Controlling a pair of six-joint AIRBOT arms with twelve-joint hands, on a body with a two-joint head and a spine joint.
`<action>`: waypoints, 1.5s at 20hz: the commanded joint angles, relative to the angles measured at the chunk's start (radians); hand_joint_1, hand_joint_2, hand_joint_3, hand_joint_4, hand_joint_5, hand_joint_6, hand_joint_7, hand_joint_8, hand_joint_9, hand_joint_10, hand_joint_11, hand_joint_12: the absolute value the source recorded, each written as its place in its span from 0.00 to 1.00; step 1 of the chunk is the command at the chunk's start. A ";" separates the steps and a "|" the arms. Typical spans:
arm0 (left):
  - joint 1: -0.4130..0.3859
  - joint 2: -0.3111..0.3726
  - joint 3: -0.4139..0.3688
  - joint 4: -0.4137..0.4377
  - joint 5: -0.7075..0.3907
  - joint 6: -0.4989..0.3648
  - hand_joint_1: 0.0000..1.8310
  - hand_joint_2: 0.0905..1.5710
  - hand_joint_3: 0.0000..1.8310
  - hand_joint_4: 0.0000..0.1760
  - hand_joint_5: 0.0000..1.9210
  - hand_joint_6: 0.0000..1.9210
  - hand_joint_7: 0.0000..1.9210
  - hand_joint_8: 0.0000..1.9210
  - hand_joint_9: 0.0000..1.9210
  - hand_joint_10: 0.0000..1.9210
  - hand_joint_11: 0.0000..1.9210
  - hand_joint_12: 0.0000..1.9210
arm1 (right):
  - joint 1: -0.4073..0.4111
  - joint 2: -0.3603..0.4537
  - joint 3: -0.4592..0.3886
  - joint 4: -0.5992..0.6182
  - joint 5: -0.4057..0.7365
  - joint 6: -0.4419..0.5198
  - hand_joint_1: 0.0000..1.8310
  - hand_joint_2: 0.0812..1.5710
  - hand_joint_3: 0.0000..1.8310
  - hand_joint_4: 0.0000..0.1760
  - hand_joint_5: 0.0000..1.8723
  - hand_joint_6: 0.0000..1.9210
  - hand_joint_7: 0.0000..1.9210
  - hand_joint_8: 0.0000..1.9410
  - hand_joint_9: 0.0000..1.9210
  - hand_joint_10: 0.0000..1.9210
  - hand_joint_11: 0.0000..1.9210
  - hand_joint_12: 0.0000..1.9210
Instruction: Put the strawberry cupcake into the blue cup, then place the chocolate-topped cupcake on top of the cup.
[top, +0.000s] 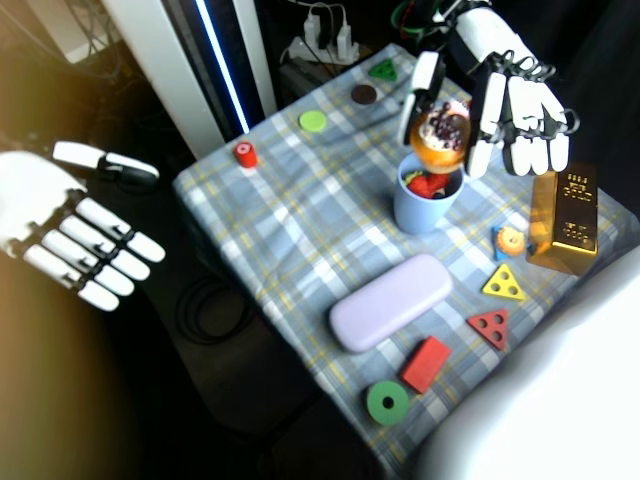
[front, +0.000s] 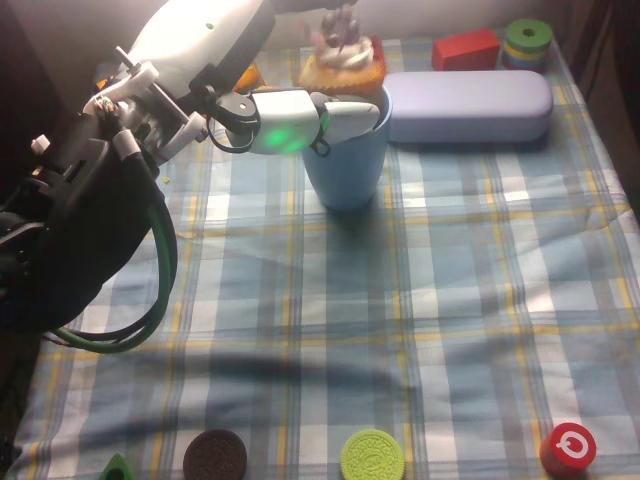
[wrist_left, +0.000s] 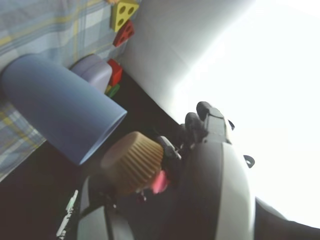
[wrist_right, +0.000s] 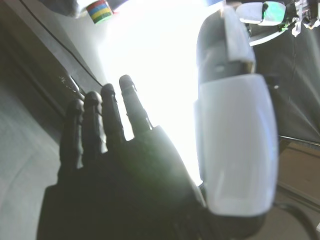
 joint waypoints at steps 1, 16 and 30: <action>-0.012 -0.003 0.004 0.035 -0.110 -0.006 0.46 0.53 0.00 0.39 0.33 0.00 0.17 0.00 0.13 0.00 0.02 0.19 | 0.001 0.000 0.004 0.028 0.117 0.011 0.04 0.64 0.01 0.00 0.00 0.00 0.00 0.00 0.00 0.00 0.00 0.00; -0.027 0.014 -0.005 0.046 -0.119 -0.006 0.32 0.55 0.00 0.63 0.12 0.00 0.10 0.00 0.07 0.00 0.00 0.10 | 0.001 -0.003 0.008 0.028 0.112 0.015 0.04 0.65 0.01 0.00 0.00 0.00 0.00 0.00 0.00 0.00 0.01 0.01; 0.353 0.353 -0.318 -0.117 -0.469 -0.005 0.00 0.54 0.00 0.98 0.00 0.00 0.00 0.00 0.00 0.00 0.00 0.00 | 0.044 -0.010 -0.021 0.056 0.172 -0.052 0.00 0.56 0.00 0.00 0.00 0.00 0.00 0.00 0.00 0.00 0.00 0.00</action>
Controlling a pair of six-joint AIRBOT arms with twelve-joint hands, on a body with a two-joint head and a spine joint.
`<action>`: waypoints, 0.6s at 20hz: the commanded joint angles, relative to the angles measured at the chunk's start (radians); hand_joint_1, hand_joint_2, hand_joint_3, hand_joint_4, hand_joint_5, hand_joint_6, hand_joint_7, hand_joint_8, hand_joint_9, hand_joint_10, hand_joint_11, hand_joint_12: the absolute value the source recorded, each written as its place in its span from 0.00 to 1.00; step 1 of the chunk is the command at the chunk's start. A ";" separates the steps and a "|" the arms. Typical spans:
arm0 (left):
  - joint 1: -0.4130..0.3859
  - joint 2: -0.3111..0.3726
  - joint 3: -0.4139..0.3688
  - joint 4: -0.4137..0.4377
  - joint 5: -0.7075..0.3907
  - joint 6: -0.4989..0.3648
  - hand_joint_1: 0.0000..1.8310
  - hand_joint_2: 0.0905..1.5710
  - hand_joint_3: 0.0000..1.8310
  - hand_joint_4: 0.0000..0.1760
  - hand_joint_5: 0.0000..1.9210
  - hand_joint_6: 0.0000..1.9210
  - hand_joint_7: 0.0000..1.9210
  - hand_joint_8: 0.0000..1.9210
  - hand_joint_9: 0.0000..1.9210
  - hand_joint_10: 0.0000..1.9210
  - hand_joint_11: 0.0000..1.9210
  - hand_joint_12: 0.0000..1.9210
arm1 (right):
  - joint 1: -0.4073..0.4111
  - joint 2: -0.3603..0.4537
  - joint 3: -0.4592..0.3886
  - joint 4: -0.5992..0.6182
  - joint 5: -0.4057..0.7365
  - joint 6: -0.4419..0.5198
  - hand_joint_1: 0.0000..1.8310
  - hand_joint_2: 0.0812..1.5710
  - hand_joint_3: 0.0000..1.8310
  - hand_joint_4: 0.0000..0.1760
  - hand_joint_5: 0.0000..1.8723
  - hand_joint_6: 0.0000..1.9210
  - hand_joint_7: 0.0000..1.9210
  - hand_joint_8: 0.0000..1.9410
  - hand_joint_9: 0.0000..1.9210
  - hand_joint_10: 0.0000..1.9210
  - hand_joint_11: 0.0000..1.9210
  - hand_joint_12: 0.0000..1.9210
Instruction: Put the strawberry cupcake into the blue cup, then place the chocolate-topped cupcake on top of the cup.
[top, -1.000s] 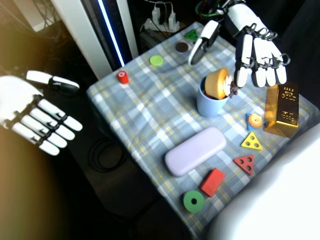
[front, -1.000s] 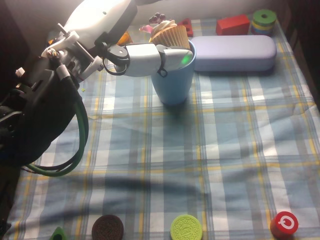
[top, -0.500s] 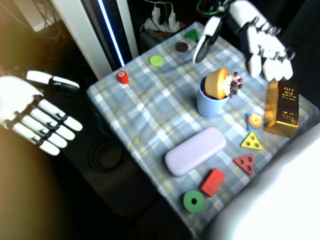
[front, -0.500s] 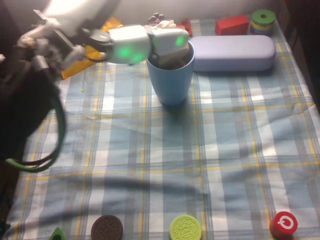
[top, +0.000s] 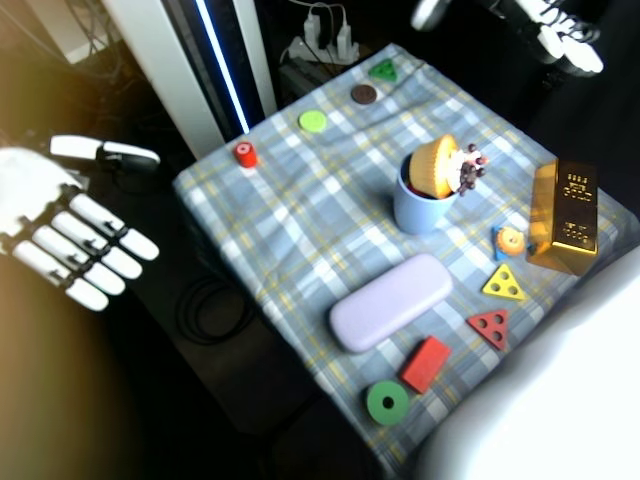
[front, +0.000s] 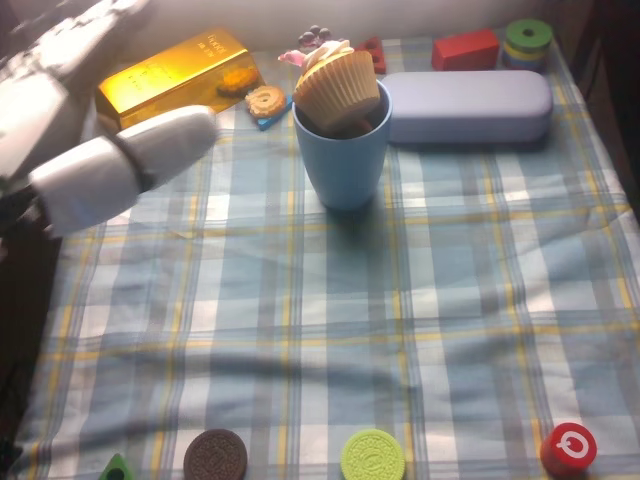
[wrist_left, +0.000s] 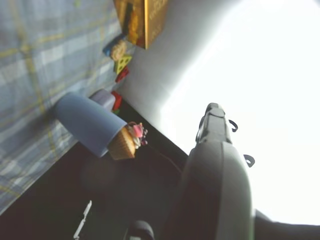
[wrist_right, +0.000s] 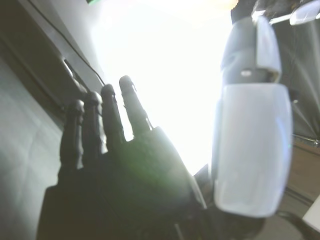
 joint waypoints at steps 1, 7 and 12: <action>0.005 0.008 -0.005 0.028 -0.188 -0.003 0.00 0.53 0.00 0.87 0.00 0.00 0.00 0.00 0.00 0.00 0.00 0.00 | 0.007 -0.002 -0.004 0.023 0.129 0.003 0.00 0.55 0.00 0.00 0.00 0.00 0.00 0.00 0.00 0.00 0.00 0.00; 0.173 -0.057 -0.106 -0.138 -0.401 0.156 0.00 0.47 0.00 0.49 0.00 0.00 0.00 0.00 0.00 0.00 0.00 0.00 | 0.107 -0.052 0.012 0.025 0.112 -0.086 0.00 0.55 0.00 0.00 0.00 0.00 0.00 0.00 0.00 0.00 0.00 0.00; 0.208 -0.082 -0.108 -0.154 -0.479 0.156 0.00 0.47 0.00 0.75 0.00 0.00 0.00 0.00 0.00 0.00 0.00 0.00 | 0.137 -0.117 0.029 0.020 0.114 -0.103 0.00 0.56 0.00 0.00 0.00 0.00 0.00 0.00 0.00 0.00 0.00 0.00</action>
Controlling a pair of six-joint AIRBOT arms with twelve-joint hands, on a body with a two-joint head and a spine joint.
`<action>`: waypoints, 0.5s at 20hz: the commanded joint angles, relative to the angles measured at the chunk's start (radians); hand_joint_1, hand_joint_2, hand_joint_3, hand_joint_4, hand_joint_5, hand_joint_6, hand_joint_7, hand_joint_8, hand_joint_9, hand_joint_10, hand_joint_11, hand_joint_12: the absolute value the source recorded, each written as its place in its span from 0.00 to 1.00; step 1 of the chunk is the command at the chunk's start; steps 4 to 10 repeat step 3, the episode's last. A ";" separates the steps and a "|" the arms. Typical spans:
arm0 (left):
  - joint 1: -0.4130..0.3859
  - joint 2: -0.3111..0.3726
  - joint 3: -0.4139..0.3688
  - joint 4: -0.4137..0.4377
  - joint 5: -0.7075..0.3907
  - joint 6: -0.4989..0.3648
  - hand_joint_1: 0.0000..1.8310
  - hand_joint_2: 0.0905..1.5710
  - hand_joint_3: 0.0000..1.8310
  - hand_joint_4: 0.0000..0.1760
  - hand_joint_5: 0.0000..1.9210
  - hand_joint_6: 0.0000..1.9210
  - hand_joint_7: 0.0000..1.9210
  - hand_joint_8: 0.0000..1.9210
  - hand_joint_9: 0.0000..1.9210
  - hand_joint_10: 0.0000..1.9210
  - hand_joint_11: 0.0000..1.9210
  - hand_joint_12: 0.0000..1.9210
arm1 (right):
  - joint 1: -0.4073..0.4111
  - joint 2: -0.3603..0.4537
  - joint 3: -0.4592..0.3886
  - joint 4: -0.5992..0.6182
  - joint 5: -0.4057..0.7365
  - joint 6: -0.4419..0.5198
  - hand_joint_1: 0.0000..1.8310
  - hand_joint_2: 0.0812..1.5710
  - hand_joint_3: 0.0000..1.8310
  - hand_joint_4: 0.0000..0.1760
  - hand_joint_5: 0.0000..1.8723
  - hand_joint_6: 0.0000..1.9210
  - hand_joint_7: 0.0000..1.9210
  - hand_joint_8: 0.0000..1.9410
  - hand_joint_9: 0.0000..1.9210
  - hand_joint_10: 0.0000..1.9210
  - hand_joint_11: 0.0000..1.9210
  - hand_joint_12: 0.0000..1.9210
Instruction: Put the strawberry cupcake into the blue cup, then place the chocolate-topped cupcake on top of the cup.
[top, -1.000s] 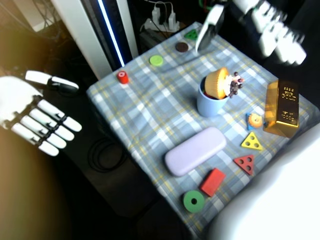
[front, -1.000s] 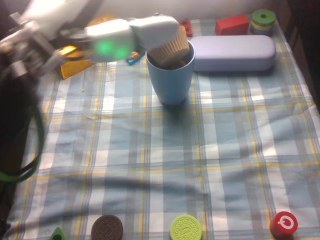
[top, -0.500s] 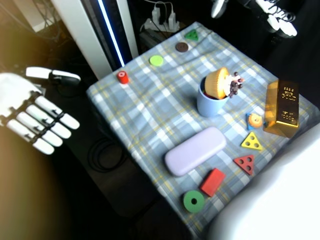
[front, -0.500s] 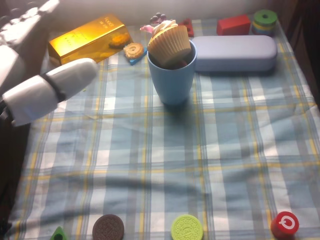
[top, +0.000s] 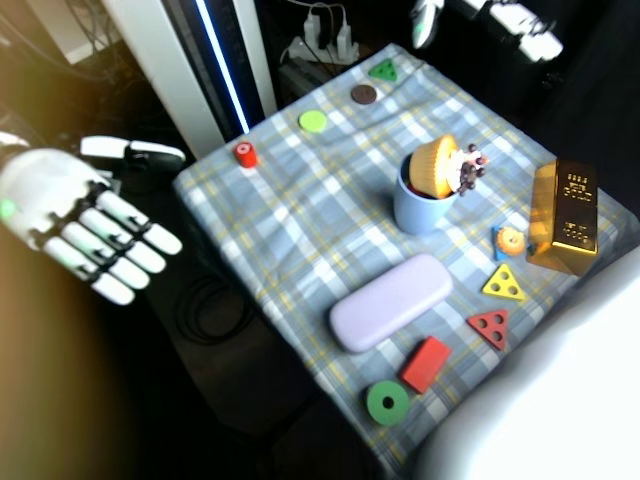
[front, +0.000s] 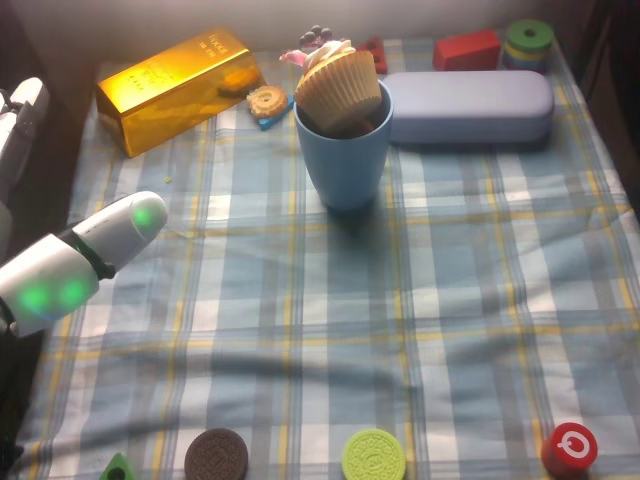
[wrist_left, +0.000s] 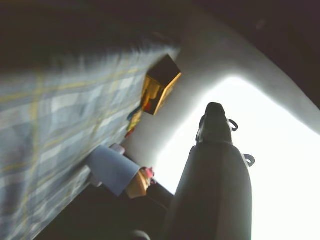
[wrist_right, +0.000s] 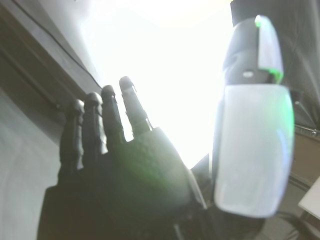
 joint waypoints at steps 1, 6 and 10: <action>-0.003 -0.010 0.009 0.051 -0.121 -0.003 0.00 0.47 0.00 0.80 0.00 0.00 0.00 0.00 0.00 0.00 0.00 0.00 | 0.011 -0.007 0.010 0.012 0.121 -0.004 0.02 0.62 0.02 0.00 0.00 0.00 0.00 0.00 0.00 0.00 0.00 0.00; -0.006 -0.042 0.037 0.050 -0.145 -0.020 0.00 0.48 0.00 0.72 0.00 0.00 0.00 0.00 0.00 0.00 0.00 0.00 | 0.037 -0.029 0.003 0.011 0.125 -0.070 0.04 0.70 0.01 0.00 0.00 0.00 0.00 0.00 0.00 0.00 0.00 0.00; -0.006 -0.042 0.037 0.050 -0.145 -0.020 0.00 0.48 0.00 0.72 0.00 0.00 0.00 0.00 0.00 0.00 0.00 0.00 | 0.037 -0.029 0.003 0.011 0.125 -0.070 0.04 0.70 0.01 0.00 0.00 0.00 0.00 0.00 0.00 0.00 0.00 0.00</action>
